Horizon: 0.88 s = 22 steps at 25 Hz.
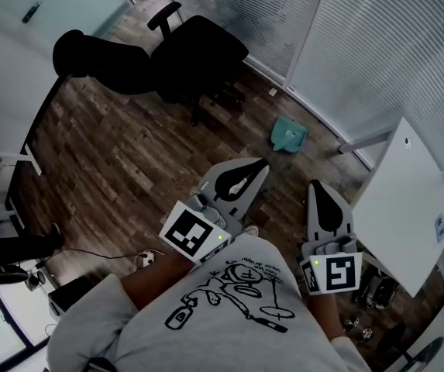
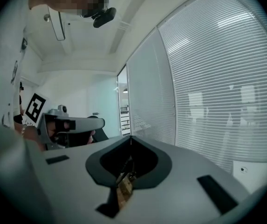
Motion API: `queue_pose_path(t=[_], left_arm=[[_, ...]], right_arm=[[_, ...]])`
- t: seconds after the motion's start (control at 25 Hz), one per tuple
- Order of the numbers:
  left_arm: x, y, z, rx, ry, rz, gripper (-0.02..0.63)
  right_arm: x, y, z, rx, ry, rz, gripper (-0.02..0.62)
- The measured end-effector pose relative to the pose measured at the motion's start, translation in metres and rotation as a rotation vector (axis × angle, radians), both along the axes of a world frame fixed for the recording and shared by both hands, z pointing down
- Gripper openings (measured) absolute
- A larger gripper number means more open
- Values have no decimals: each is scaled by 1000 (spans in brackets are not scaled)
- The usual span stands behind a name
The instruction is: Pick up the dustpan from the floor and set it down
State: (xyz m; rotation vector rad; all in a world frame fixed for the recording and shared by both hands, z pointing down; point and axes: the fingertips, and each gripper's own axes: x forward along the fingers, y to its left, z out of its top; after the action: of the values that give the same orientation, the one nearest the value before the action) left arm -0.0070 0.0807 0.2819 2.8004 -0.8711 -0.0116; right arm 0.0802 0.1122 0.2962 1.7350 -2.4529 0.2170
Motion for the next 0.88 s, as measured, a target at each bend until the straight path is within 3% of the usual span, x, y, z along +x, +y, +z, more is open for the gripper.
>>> queue_pose_path(t=[0.4, 0.88], left_arm=[[-26, -89, -6, 5, 18, 1, 3], [-56, -137, -5, 15, 29, 2, 3]], right_arm=[[-27, -91, -10, 8, 16, -1, 3], [-59, -137, -13, 22, 24, 0, 3]])
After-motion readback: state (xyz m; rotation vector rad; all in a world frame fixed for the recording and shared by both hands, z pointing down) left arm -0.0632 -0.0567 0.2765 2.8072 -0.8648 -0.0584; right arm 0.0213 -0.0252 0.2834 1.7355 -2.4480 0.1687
